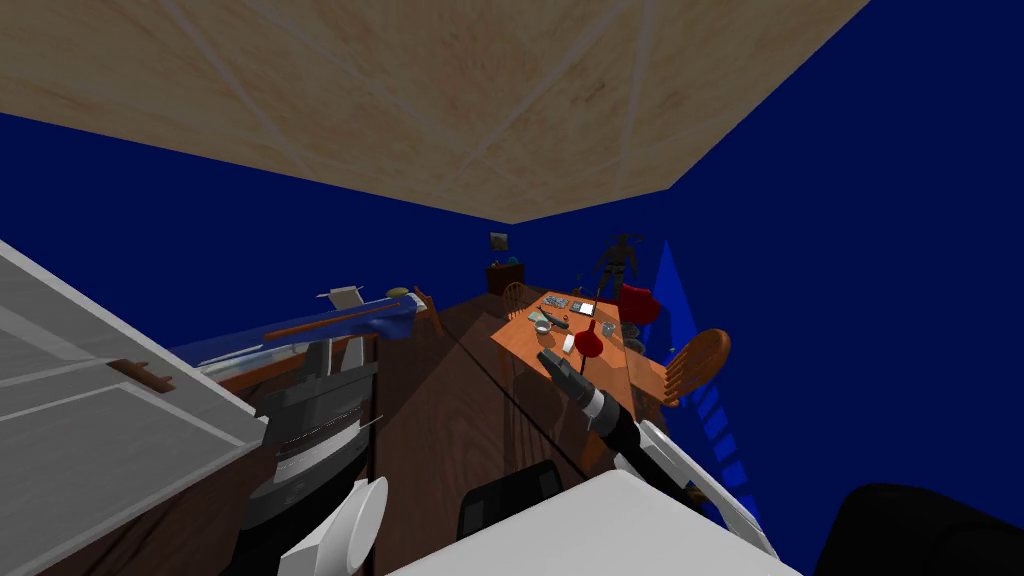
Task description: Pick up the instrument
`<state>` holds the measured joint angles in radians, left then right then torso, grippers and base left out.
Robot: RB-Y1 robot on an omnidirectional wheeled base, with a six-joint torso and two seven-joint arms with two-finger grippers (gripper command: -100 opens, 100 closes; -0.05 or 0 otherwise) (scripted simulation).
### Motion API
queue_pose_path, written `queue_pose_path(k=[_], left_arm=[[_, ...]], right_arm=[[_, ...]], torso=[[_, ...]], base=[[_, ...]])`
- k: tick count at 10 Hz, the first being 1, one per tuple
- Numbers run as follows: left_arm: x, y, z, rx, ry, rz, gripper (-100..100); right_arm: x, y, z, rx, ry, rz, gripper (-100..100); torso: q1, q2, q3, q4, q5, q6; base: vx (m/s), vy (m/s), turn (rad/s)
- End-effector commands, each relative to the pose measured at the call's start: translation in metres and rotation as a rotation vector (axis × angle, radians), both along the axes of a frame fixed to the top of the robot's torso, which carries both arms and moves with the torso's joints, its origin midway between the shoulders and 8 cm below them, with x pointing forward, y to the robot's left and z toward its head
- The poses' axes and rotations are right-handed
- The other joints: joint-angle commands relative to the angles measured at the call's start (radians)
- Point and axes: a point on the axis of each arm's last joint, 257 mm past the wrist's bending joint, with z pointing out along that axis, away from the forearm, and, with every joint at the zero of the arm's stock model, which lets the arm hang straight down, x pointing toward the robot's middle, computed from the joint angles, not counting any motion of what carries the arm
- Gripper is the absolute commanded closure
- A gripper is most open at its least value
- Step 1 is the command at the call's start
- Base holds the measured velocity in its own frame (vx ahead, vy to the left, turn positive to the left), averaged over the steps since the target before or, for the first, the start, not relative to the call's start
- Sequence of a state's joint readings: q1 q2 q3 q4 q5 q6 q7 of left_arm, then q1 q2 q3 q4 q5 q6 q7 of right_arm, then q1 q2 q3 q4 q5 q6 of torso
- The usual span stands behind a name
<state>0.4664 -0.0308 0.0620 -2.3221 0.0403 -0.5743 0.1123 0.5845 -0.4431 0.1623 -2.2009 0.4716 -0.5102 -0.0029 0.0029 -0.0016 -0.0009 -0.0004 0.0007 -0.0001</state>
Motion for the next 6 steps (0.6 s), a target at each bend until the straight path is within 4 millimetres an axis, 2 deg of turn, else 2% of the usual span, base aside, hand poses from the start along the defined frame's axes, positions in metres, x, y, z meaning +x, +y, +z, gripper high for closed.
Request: queue_pose_path(k=[1,2,4,5,6], left_arm=[[0.0,0.0,0.0,0.0,0.0,0.0,0],[0.0,0.0,0.0,0.0,0.0,0.0,0],[0.0,0.0,0.0,0.0,0.0,0.0,0],[0.0,0.0,0.0,0.0,0.0,0.0,0],[0.0,0.0,0.0,0.0,0.0,0.0,0]], right_arm=[[-0.001,0.005,-0.016,-0.067,0.019,0.015,-100],[-0.006,0.011,-0.041,-0.123,0.066,0.041,-100],[-0.008,0.013,-0.046,-0.169,0.058,0.046,-100],[-0.016,0.017,-0.074,-0.237,0.103,0.076,-100],[-0.017,0.018,-0.077,-0.267,0.096,0.08,-100]], torso=[[0.0,0.0,0.0,0.0,0.0,0.0],[0.0,0.0,0.0,0.0,0.0,0.0],[0.0,0.0,0.0,0.0,0.0,0.001],[-0.002,0.001,0.001,0.0,0.0,0.001],[-0.001,0.001,0.001,0.0,0.0,0.0]], base=[[0.031,0.038,0.099],[0.037,0.051,0.192],[0.021,0.023,0.043],[0.024,0.026,0.214],[0.033,0.02,0.117]])
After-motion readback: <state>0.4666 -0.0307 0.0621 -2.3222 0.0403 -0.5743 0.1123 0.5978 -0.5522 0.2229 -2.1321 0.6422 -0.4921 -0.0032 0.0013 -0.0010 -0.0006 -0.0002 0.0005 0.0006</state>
